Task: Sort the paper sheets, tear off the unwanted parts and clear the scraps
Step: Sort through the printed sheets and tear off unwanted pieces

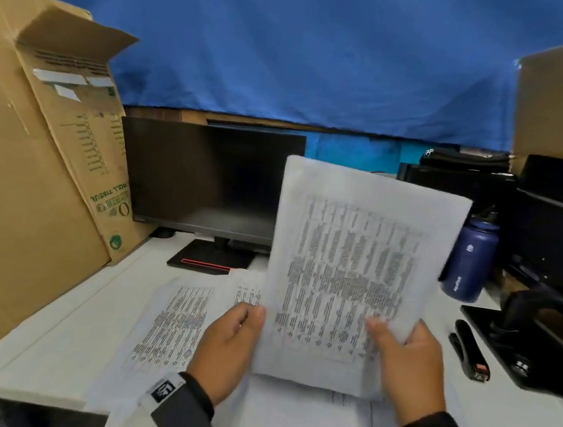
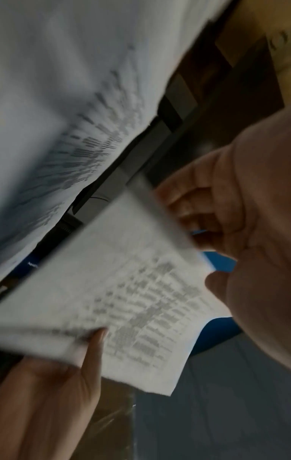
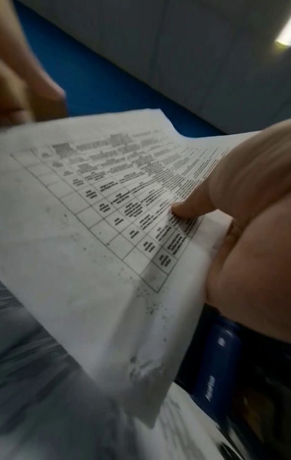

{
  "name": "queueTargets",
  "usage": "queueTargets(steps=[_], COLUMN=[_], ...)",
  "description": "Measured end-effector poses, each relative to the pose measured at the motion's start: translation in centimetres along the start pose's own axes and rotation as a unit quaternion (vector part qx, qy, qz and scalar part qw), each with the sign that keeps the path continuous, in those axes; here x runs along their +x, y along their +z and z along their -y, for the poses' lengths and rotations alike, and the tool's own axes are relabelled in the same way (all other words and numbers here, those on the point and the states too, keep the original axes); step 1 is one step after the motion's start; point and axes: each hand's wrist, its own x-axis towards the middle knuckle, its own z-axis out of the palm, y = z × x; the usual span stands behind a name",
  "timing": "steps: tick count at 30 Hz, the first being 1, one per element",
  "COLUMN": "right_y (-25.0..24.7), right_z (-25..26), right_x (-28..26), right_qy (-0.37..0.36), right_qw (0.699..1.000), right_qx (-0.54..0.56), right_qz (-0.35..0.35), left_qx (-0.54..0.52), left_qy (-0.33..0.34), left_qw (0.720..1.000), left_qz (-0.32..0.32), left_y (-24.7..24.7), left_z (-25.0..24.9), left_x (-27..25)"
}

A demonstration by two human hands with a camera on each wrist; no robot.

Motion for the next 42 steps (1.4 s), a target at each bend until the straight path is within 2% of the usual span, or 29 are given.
queueTargets(steps=[2,3,5,8,10,11,13,15,21,24,27,30,33,37,39,42], right_y=[-3.2,-4.8,-7.6,-10.7,-12.0,-12.3,-12.8,-13.0,-12.4,-12.2,-11.9,-11.0,-9.2,-7.2,-6.4,-5.2], right_z=[-0.2,-0.5,-0.6,-1.0,-1.8,-2.2,-3.3,-3.8,-3.8,-3.7,-3.6,-3.5,-2.8,-3.5,-2.7,-2.0], right_x=[0.6,0.8,0.6,-0.2,-0.6,-0.8,-0.8,-0.8,-0.8,-1.0,-1.2,-1.4,-3.3,-6.9,-7.7,-7.4], right_qy=[0.011,0.015,0.018,0.037,0.054,0.061,0.068,0.077,0.089,0.094,0.093,0.088,0.109,0.132,0.137,0.143], right_qw=[0.998,0.995,0.99,0.984,0.978,0.976,0.974,0.974,0.98,0.98,0.979,0.983,0.988,0.989,0.986,0.979], right_qx=[0.021,0.024,0.023,0.025,0.031,0.038,0.044,0.049,0.043,0.059,0.077,0.084,0.069,0.066,0.071,0.085], right_qz=[-0.064,-0.094,-0.141,-0.173,-0.199,-0.207,-0.209,-0.207,-0.171,-0.167,-0.162,-0.138,-0.089,0.022,0.069,0.115], left_qx=[0.118,0.21,0.372,0.522,0.563,0.567,0.558,0.547,0.424,0.273,0.124,-0.059,-0.189,-0.191,-0.18,-0.151], left_qy=[-0.025,-0.035,-0.067,-0.152,-0.196,-0.207,-0.212,-0.198,-0.173,-0.135,-0.078,-0.078,-0.154,-0.224,-0.233,-0.204], left_qw=[0.989,0.969,0.906,0.814,0.78,0.775,0.782,0.801,0.888,0.952,0.985,0.992,0.97,0.954,0.954,0.966], left_qz=[0.088,0.127,0.192,0.204,0.188,0.187,0.179,0.14,0.033,-0.036,-0.094,-0.082,0.005,0.063,0.058,0.052], left_y=[-0.5,-0.6,-0.4,0.1,0.4,0.6,1.1,1.4,-1.2,-3.2,-5.4,-7.0,-6.0,-1.4,0.1,1.2], left_z=[-0.3,0.2,1.4,3.6,4.3,4.5,4.6,4.5,2.2,0.4,-2.2,-4.1,-3.6,-0.1,1.1,1.3], left_x=[1.2,2.1,3.7,5.6,6.2,6.5,6.9,7.1,7.3,5.6,2.7,0.6,-1.8,-5.5,-6.0,-5.4])
